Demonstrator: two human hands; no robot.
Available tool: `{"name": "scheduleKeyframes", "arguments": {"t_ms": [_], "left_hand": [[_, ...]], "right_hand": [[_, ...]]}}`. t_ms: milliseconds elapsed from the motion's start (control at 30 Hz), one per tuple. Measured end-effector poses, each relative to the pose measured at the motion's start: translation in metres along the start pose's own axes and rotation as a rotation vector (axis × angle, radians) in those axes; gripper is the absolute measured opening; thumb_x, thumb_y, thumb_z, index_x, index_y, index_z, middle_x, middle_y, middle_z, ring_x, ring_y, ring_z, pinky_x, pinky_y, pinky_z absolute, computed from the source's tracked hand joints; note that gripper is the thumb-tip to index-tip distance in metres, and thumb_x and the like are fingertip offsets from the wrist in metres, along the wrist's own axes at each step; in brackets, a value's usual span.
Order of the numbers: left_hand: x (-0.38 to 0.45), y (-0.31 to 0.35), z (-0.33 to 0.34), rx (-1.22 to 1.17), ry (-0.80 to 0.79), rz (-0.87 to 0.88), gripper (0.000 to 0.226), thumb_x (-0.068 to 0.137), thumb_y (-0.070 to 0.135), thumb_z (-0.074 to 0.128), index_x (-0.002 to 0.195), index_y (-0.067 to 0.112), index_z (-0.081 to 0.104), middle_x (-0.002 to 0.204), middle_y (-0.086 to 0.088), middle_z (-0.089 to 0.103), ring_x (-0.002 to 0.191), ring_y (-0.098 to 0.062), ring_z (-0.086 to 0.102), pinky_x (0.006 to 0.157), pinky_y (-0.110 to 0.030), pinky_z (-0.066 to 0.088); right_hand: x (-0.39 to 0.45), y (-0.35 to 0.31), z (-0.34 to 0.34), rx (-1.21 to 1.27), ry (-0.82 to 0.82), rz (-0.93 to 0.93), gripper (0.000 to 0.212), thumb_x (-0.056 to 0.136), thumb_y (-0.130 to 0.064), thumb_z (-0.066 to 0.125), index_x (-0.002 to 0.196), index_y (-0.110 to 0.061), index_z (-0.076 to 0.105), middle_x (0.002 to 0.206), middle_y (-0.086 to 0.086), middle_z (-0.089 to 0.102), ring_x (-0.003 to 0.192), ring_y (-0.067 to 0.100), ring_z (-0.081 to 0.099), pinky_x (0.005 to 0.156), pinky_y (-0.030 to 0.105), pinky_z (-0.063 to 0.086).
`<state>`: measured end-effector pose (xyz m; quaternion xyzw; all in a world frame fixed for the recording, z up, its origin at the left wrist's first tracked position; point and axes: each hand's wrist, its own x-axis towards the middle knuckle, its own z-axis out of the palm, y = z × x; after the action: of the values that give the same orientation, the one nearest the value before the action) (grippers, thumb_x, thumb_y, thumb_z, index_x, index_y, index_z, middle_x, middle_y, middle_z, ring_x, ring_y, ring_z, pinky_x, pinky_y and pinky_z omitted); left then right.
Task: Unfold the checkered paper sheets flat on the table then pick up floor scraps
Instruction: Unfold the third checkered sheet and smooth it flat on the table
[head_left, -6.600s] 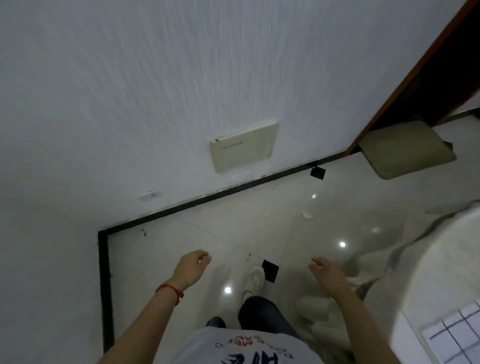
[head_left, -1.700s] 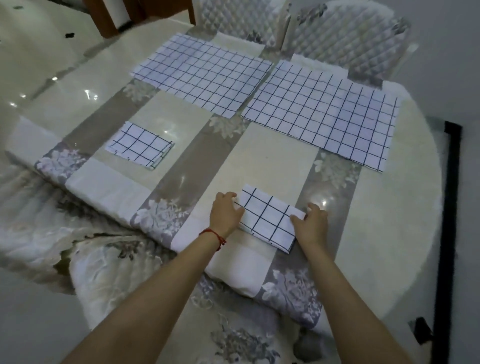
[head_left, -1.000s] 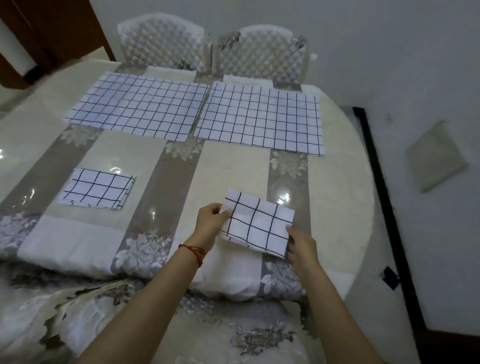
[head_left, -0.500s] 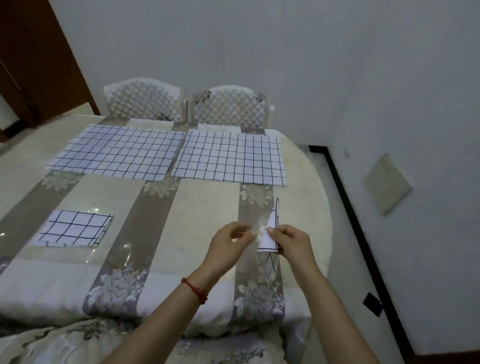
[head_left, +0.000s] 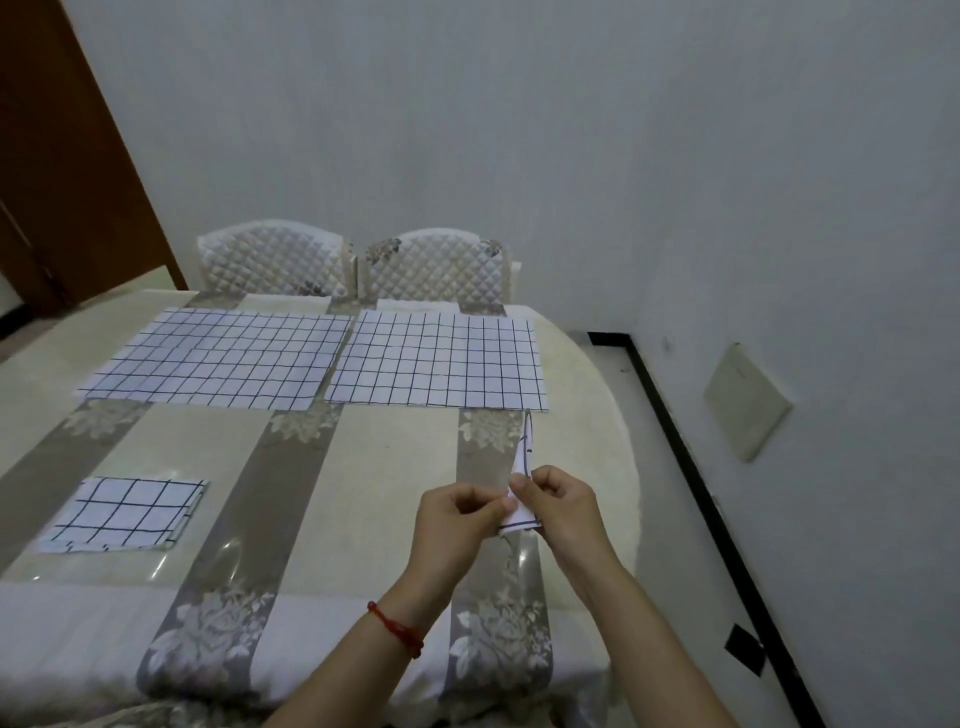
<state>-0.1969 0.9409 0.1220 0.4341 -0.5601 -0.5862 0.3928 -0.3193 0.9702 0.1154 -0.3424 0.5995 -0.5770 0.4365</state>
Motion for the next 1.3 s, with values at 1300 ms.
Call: {"name": "scheduleKeyframes", "arguments": {"t_ms": [1300], "left_hand": [[0.045,0.05,-0.044,0.308,-0.239,0.164,0.022,0.077,0.034,0.069,0.098,0.032,0.063,0.096,0.007,0.072,0.092,-0.004,0.065,0.074,-0.012,0.047]], "right_hand": [[0.013,-0.091,-0.024,-0.549,0.067,-0.529,0.021,0.077,-0.017,0.068,0.063,-0.029,0.061,0.068,-0.022,0.063,0.064,-0.005,0.053,0.056,0.006,0.038]]}}
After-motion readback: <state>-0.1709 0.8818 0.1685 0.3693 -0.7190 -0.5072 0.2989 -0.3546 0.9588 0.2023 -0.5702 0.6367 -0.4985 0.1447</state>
